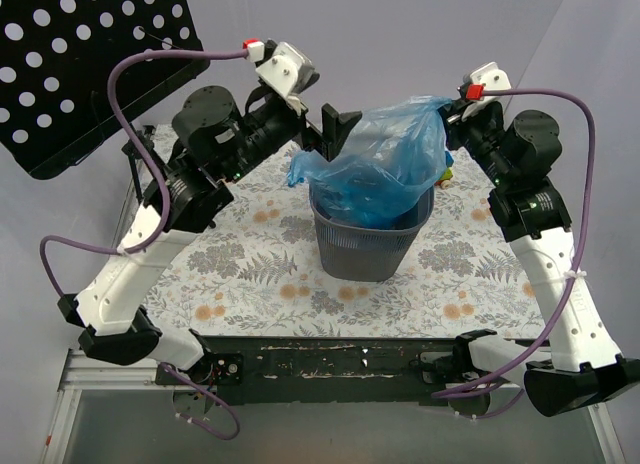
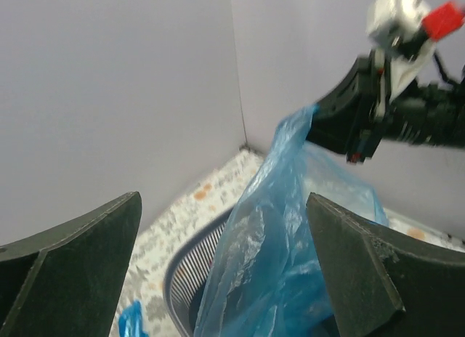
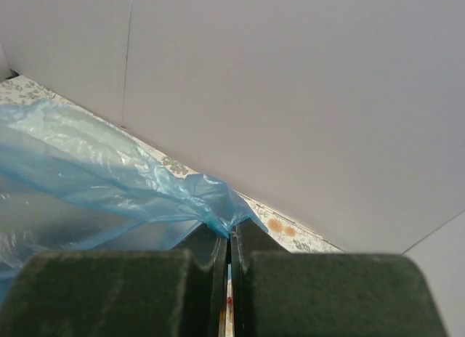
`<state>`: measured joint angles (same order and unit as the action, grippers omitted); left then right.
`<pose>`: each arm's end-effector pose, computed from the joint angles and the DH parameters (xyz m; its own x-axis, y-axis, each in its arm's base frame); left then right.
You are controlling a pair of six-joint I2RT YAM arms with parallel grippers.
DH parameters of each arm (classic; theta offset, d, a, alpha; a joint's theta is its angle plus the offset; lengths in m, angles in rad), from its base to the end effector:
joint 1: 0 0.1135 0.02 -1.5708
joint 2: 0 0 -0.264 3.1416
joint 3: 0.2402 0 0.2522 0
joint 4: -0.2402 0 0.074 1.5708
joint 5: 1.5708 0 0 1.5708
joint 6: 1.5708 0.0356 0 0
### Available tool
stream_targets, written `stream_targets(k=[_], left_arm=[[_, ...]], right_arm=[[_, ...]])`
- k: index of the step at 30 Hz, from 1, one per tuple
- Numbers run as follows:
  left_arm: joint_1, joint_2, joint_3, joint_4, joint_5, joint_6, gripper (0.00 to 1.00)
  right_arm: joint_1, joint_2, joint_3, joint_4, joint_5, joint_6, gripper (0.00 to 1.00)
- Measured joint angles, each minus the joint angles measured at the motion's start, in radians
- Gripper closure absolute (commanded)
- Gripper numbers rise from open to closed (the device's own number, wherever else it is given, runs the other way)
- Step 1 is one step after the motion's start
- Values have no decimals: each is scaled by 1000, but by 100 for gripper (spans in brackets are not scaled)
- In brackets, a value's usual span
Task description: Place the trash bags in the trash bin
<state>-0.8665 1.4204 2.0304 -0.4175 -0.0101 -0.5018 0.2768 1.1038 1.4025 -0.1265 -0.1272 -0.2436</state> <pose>0.1650 -0.1937 0.5850 -0.2548 -0.4429 -0.8596 0.7220 0.5041 -0.4738 0.2155 0.0659 0.4974 0.2543 -0.1765 -0.9509 -0.3400 0.9041 -0.2587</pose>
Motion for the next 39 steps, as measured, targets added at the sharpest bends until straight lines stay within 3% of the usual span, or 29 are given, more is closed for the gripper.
stream_targets(k=[10, 15, 19, 30, 33, 36, 39], left_arm=[[241, 59, -63, -164, 278, -179, 13], [253, 59, -68, -215, 473, -201, 16], [250, 39, -115, -233, 558, -198, 25], [290, -18, -303, -176, 467, -216, 56], [332, -23, -320, -149, 472, -256, 72], [377, -39, -360, -126, 502, -309, 100], [408, -43, -390, -113, 522, -344, 100]], right_arm=[[0, 10, 8, 4, -22, -3, 99], [0, 9, 8, 2, -24, 4, 99], [0, 5, 6, 0, -17, 5, 99], [0, -63, -18, -69, -5, -7, 99], [-2, -90, -43, -108, -2, -8, 99], [-7, -118, -85, -158, 11, -17, 99], [-19, -125, -106, -210, 26, -26, 99]])
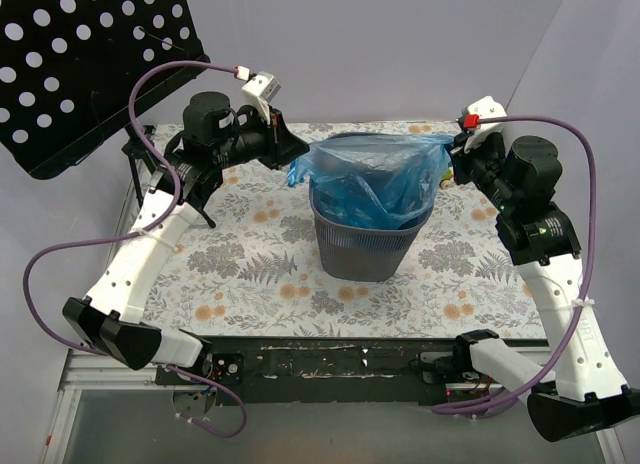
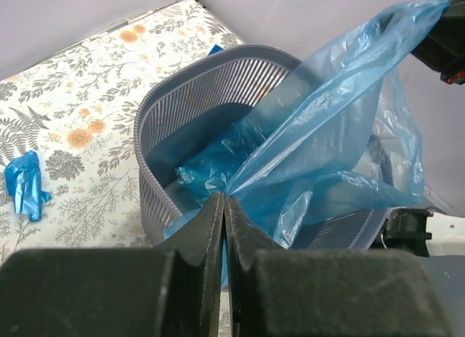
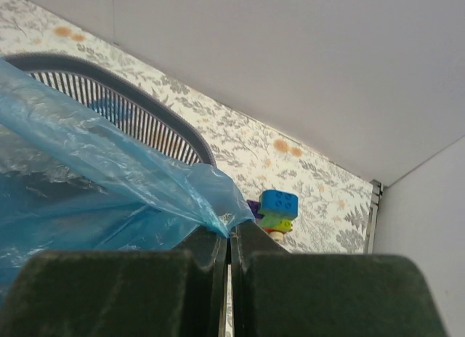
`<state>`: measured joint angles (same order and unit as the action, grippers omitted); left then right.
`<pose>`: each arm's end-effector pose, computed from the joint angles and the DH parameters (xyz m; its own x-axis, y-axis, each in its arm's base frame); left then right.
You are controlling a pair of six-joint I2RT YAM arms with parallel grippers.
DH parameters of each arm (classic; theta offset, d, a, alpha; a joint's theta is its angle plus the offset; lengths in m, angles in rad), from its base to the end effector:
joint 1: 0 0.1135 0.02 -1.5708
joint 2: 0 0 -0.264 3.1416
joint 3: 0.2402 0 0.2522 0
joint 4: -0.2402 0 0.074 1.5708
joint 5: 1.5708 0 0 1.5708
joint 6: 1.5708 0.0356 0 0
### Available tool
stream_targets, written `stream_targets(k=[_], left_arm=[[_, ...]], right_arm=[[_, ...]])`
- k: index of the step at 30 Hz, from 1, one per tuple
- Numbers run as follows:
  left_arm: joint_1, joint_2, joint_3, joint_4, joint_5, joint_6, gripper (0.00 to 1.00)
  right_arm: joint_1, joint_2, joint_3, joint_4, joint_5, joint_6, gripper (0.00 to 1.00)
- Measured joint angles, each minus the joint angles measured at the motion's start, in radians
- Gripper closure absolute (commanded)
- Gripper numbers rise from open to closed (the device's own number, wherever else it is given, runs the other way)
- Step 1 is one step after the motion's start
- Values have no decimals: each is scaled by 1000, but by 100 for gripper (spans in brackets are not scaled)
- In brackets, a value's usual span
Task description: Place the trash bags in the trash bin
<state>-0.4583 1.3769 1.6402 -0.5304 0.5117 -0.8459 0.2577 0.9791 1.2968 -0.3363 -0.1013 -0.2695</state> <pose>0.2536 -0.1445 0.4665 -0.7628 -0.3515 -0.5428 0.3594 0.4673 -0.8077 0.1887 0.0535 0.4641 0.0762 -0.2538 -0.9642 -0.3434 0.9012 -0.2644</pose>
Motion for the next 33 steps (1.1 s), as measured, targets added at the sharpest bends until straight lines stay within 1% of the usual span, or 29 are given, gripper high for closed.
stream_targets(k=[5, 11, 17, 21, 25, 29, 31, 33], left_arm=[[6, 37, 1, 54, -10, -3, 100], [39, 221, 119, 110, -21, 18, 100], [57, 366, 169, 126, -48, 62, 100], [58, 436, 179, 145, -67, 97, 100], [62, 492, 204, 146, -70, 103, 100], [80, 504, 206, 126, -59, 102, 100], [94, 494, 191, 126, -48, 102, 100], [105, 470, 143, 124, -33, 102, 100]], right_arm=[[-21, 28, -3, -34, 16, -16, 99], [-55, 135, 47, -68, 24, -48, 99], [-98, 247, 98, -103, -3, -90, 99], [-106, 286, 99, -111, -14, -128, 99], [-107, 292, 96, -111, -33, -157, 90], [-115, 305, 96, -117, -47, -176, 83], [-122, 315, 95, -134, -58, -182, 82], [-129, 323, 87, -146, -71, -183, 82]])
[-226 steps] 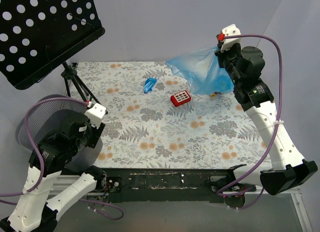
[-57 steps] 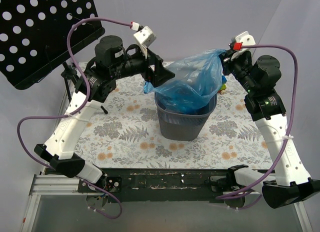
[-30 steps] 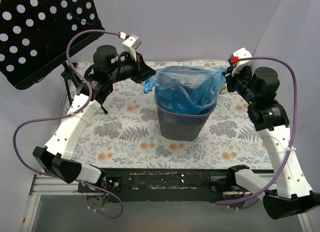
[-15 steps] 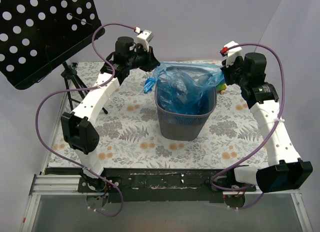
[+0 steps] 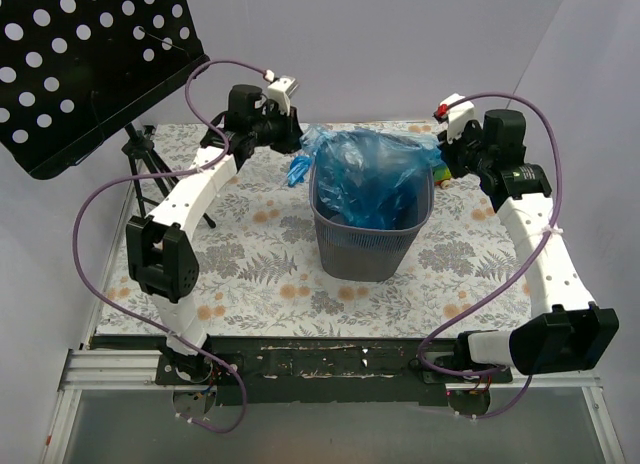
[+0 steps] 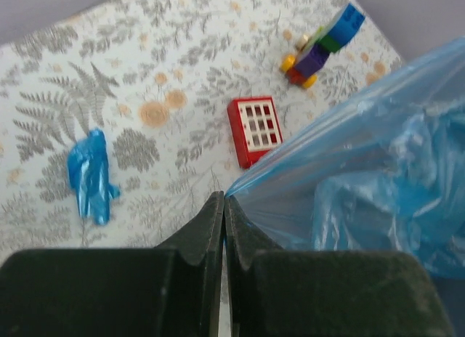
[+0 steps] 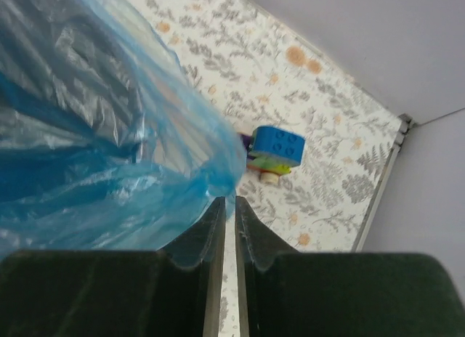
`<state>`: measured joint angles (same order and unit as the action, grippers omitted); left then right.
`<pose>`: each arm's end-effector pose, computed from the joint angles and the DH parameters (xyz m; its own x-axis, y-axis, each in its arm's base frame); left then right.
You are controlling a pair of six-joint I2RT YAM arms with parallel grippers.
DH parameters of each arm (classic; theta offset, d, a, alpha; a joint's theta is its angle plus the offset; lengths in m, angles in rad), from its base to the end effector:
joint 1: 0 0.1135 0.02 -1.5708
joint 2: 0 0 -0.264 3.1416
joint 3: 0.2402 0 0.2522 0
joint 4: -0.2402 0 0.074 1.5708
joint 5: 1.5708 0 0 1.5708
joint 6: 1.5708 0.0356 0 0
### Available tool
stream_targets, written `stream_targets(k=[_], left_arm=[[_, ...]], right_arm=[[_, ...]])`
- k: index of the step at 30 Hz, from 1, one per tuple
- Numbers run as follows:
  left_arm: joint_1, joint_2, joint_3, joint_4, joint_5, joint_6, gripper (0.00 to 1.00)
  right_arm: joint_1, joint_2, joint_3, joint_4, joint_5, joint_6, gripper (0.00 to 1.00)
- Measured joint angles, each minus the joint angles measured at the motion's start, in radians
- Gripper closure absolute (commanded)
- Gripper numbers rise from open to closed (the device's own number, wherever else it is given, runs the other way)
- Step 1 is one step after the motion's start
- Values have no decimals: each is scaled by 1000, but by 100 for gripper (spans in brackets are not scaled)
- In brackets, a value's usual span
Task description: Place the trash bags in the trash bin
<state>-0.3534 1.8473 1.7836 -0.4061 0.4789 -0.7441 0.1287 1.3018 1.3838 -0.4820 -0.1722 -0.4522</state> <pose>0.4020 -0.1658 0.3640 -0.7816 -0.3524 -0.5147 0.2219 0.6141 -0.7574 0.2863 0.0432 0.4054 -0.2237 -0.4630 -0.8576 -0.4233 0.8388 -0.3424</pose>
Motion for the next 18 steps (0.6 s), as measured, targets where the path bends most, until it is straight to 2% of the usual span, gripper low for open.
stream_targets(k=[8, 16, 17, 18], left_arm=[[18, -82, -161, -54, 87, -6, 100], [21, -237, -307, -122, 165, -31, 99], [24, -269, -320, -128, 166, -29, 86], [28, -312, -336, -140, 166, -22, 66]], right_arm=[[-31, 2, -63, -96, -94, 8, 79], [-53, -10, -68, -228, -177, 6, 59], [-59, -20, -68, -252, -183, 0, 57], [-65, -34, -68, -279, -191, -8, 56]])
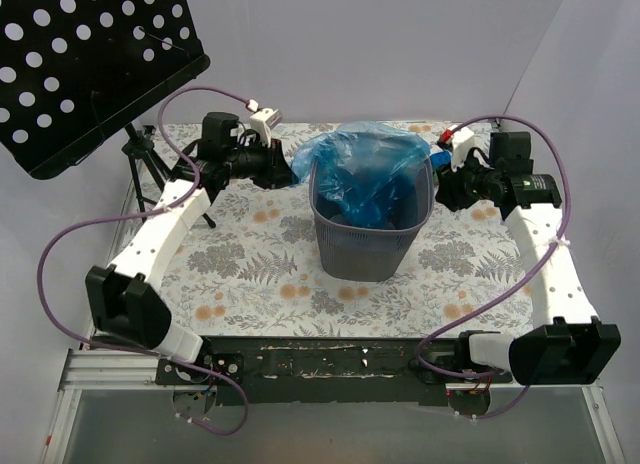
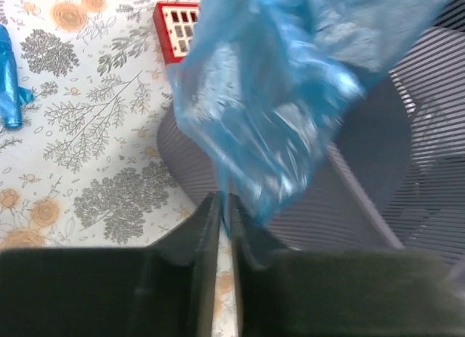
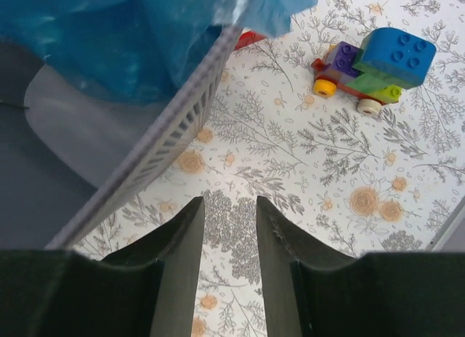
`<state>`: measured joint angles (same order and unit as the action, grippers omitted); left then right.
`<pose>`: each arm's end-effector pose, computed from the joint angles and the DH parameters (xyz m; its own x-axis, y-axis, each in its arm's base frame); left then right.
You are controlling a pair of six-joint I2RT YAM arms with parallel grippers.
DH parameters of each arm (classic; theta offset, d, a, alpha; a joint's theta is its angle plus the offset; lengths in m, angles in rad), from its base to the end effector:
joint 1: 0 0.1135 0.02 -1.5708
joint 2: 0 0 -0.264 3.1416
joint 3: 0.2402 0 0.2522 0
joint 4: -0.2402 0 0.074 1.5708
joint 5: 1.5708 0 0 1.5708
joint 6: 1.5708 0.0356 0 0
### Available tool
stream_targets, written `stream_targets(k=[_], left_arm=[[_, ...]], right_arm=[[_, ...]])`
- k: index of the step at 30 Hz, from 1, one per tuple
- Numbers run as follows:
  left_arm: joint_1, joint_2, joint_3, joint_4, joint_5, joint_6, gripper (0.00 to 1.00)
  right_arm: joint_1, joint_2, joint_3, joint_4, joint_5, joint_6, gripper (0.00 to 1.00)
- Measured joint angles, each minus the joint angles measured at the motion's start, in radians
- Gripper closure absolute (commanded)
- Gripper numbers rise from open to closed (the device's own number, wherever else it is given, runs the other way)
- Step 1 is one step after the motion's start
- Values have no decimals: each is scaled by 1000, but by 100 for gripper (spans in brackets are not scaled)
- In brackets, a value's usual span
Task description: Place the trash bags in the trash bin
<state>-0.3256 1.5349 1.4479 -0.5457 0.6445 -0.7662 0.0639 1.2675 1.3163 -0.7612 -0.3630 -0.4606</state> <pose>0.3176 -0.1298 0.3552 -0.8993 -0.2814 -0.3347 0.1265 0.5652 -0.8152 0.2627 0.0295 0.3672 -0.4386 -0.4444 -0.7811 -0.5836 0.8018 -0.1285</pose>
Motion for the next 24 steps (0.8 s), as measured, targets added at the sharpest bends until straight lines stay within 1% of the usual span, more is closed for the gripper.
stream_targets(k=[1, 3, 5, 7, 11, 15, 18, 21, 24], left_arm=[[3, -29, -7, -10, 1, 11, 55], [5, -95, -19, -34, 5, 41, 41], [10, -143, -19, -63, 3, 80, 32], [16, -176, -19, -95, 0, 128, 28], [18, -197, -6, -173, 3, 281, 25], [19, -161, 66, -195, 26, 393, 24], [19, -77, 201, -181, 63, 435, 23], [13, 63, 390, -150, 103, 465, 23], [0, 174, 502, -130, 117, 503, 22]], right_arm=[[-6, -17, 0, -22, -6, -9, 54], [-16, -52, 0, -53, -13, -26, 50], [-27, -93, 4, -76, -16, -49, 48], [-38, -117, 34, -99, -29, -78, 44], [-46, -114, 142, -98, -101, -132, 37], [-48, -85, 235, -26, -229, -145, 35], [-48, 4, 322, 27, -333, -138, 34], [-45, 115, 378, 79, -416, -129, 34], [-31, 221, 417, 83, -470, -125, 34]])
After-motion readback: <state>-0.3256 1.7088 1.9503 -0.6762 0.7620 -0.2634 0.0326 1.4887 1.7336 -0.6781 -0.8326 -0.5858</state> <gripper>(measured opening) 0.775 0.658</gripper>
